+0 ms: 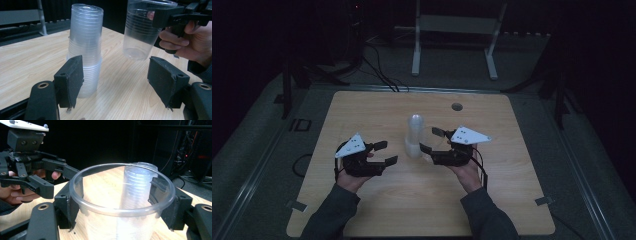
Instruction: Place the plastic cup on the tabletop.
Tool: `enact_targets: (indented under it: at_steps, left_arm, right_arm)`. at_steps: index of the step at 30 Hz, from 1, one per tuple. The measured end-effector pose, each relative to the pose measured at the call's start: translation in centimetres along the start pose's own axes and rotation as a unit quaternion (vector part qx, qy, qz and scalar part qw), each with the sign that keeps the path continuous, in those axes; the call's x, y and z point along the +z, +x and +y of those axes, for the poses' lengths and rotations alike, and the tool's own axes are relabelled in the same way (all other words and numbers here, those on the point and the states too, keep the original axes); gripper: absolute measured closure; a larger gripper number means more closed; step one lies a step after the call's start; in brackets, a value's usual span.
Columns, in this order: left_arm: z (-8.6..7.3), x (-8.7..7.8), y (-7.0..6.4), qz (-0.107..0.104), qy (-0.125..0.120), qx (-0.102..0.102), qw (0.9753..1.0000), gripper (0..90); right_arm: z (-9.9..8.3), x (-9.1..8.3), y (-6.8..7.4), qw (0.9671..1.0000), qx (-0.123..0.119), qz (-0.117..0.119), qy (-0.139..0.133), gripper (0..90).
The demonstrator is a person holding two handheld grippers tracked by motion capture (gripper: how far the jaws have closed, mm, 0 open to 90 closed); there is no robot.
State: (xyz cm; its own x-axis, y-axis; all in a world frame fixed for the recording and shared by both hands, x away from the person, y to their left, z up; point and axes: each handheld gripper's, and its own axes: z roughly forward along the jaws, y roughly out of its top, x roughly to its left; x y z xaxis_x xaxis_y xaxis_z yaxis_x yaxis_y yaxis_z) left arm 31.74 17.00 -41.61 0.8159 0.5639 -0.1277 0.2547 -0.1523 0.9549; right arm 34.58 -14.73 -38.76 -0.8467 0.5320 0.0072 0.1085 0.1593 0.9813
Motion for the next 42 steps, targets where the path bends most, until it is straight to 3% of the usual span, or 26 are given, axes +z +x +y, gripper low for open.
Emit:
enact_targets:
  at_steps: [42]
  left_arm:
    - [-0.1,0.1,0.0,-0.001,-0.001,-0.002,1.0000,29.6]
  right_arm:
    - [-2.5,0.4,-1.0,0.9997,0.024,-0.006,0.005,27.6]
